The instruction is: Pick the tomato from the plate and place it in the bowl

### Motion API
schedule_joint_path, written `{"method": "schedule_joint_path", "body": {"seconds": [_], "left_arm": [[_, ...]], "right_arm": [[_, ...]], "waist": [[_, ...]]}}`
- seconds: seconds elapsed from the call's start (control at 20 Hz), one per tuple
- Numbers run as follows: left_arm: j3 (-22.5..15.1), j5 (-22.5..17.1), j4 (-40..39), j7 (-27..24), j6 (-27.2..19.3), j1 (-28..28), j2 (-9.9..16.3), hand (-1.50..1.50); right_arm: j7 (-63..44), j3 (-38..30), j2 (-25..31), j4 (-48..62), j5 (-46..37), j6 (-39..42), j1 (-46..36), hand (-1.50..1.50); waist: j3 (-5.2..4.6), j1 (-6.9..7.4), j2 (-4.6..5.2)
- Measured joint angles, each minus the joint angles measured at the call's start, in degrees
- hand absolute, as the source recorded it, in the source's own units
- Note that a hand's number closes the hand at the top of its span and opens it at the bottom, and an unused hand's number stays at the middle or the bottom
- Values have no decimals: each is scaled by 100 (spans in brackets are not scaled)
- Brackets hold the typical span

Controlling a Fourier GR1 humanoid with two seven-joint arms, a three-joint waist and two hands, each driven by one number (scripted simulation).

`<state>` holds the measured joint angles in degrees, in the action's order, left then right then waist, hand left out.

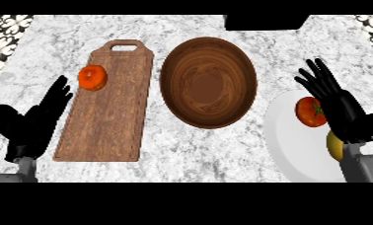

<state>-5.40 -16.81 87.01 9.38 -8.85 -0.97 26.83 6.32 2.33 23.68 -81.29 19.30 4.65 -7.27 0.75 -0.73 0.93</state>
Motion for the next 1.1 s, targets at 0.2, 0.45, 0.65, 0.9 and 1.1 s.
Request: {"method": "schedule_joint_path", "body": {"seconds": [0.2, 0.45, 0.65, 0.9, 1.1], "left_arm": [[-162, 307, 76, -144, -167, -226, -308, 0], [-346, 479, 285, -423, -330, -401, -626, 0], [-467, 552, 344, -512, -431, -454, -837, 0], [-607, 735, 140, -587, -517, -696, -1113, 0], [-692, 876, 130, -575, -592, -744, -1271, 0]], "right_arm": [[-498, 94, 28, -295, -181, -146, 131, 150], [-961, 65, 395, -557, -1239, -1176, 290, -150], [-311, -205, -500, -858, -1414, -2422, 655, -150], [207, -162, -1003, -1860, -1829, -3236, 1248, -150], [-716, -278, -613, -2871, -2348, -3531, 1602, -150]], "waist": [[-49, 25, -64], [-109, -110, -118], [-82, -158, -131], [-78, -96, -117], [-85, -50, -115]]}}
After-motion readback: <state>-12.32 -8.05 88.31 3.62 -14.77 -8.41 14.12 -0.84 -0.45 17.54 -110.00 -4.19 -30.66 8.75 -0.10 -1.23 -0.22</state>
